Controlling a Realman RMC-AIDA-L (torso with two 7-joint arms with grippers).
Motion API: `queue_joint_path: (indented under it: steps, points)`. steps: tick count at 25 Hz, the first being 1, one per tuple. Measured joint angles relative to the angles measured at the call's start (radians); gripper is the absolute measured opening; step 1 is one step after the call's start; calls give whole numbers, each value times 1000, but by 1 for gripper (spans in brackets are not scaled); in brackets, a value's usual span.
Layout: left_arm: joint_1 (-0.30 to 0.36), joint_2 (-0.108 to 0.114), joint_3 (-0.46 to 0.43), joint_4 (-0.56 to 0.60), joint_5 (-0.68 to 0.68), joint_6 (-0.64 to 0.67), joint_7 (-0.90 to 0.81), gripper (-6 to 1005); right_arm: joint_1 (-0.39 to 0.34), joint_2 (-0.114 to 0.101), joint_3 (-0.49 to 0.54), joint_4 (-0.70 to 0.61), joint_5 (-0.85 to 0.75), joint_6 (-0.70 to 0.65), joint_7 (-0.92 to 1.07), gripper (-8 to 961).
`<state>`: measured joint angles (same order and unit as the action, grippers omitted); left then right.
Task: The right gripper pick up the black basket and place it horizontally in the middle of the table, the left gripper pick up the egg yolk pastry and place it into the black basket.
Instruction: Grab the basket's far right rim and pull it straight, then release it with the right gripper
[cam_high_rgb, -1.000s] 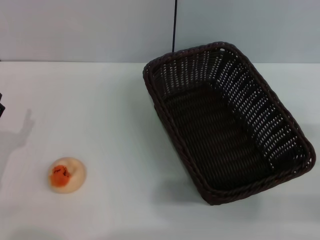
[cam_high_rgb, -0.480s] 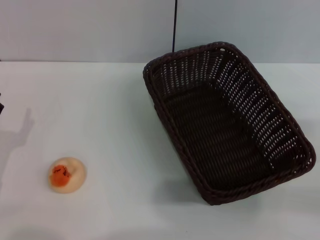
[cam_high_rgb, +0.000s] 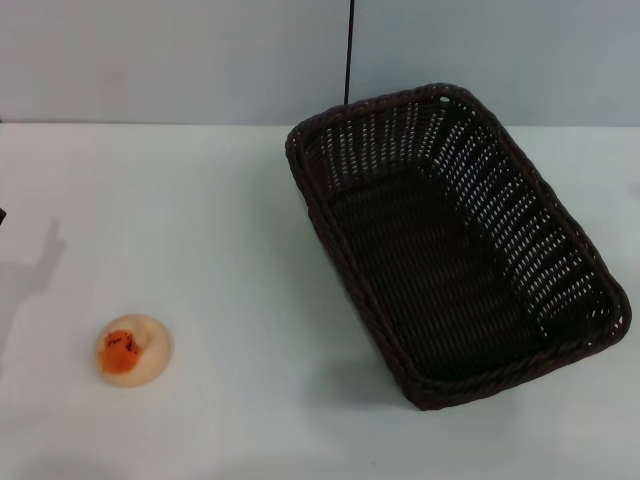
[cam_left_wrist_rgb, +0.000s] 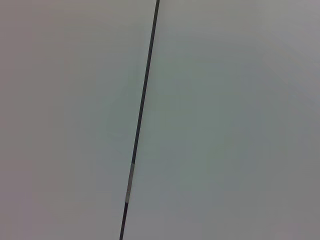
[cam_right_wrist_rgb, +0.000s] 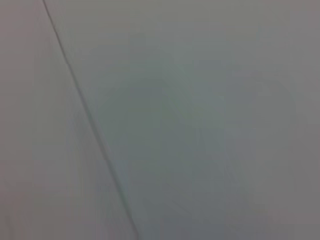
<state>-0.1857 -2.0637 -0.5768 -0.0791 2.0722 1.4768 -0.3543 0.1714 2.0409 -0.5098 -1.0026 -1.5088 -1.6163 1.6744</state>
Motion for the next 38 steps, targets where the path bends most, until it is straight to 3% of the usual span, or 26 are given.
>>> queue_joint_path:
  steps: [4, 6, 10, 11, 13, 16, 17, 22, 26, 38]
  points:
    - [-1, -1, 0, -2, 0, -6, 0, 842, 89, -47, 2, -260, -296, -54, 335, 800]
    - [-1, -2, 1, -4, 1, -13, 0, 842, 169, -84, 0, -330, -455, -119, 491, 796]
    - [1, -3, 6, -7, 5, -25, 0, 842, 350, -150, -20, -318, -724, -252, 704, 789]
    - [2, -3, 7, -9, 6, -26, 0, 842, 435, -169, -47, -272, -828, -284, 749, 787]
    - [4, -4, 8, -10, 6, -29, 1, 842, 467, -171, -62, -243, -874, -291, 763, 783]
    - [8, -4, 9, -10, 6, -35, 0, 842, 570, -160, -114, -124, -990, -261, 796, 778]
    - [8, -4, 9, -10, 6, -35, 0, 842, 570, -160, -114, -124, -990, -261, 796, 776]
    - [15, -4, 9, -10, 6, -35, 0, 842, 658, -117, -203, 29, -1122, -143, 836, 767]
    - [22, -4, 6, -9, 1, -35, 0, 842, 683, -64, -276, 93, -1168, -17, 846, 759]
    - [23, -3, 2, -5, 0, -35, 0, 843, 675, -19, -287, 170, -1141, 141, 838, 737]
